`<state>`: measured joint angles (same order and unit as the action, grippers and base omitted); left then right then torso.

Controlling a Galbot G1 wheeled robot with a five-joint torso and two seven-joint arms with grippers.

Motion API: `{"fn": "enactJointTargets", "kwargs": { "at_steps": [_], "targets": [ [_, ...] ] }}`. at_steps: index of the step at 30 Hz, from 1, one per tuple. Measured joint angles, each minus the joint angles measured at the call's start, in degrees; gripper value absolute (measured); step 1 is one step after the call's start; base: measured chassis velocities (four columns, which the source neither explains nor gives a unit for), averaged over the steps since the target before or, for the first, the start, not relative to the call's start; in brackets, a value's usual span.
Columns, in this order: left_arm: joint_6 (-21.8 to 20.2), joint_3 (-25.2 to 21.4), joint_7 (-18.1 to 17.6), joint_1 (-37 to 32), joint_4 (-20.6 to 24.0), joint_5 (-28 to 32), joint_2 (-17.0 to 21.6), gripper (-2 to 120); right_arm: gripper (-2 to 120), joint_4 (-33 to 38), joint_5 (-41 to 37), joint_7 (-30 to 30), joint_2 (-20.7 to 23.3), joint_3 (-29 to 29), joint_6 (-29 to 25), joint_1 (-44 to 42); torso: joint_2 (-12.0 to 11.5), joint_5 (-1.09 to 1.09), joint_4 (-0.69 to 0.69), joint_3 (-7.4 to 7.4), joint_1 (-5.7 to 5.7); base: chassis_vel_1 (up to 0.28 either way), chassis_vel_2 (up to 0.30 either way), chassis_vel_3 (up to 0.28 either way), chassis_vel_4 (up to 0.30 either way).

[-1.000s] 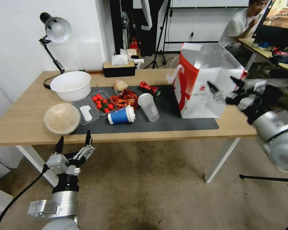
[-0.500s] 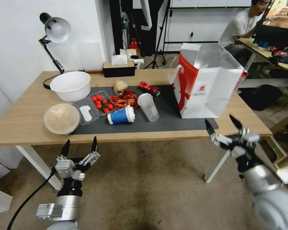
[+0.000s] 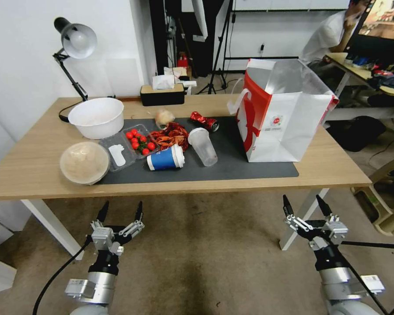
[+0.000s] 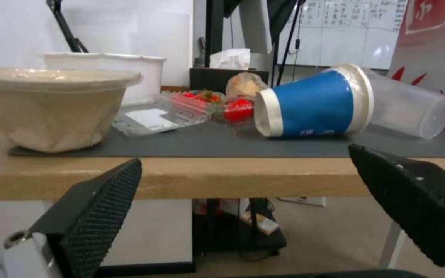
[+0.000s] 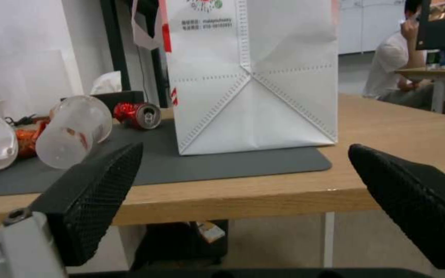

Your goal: Pick up the food delivery bag from the floor and place it on the table.

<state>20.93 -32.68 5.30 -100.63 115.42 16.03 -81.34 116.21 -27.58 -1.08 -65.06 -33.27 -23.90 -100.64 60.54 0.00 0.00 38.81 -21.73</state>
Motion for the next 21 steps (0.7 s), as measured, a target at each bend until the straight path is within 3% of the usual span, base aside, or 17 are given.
{"fn": "enactJointTargets", "kwargs": {
  "at_steps": [21],
  "targets": [
    [1.73, 0.09, 0.69, 0.83, -2.13, 1.01, -0.16, 100, 100, -0.74, -0.51, 0.18, 0.92, 0.55, 2.9, 2.57, 0.0, 0.0, -0.01, 0.0, 0.0, 0.0, 0.0, 0.0, 0.0]
  ]
}}
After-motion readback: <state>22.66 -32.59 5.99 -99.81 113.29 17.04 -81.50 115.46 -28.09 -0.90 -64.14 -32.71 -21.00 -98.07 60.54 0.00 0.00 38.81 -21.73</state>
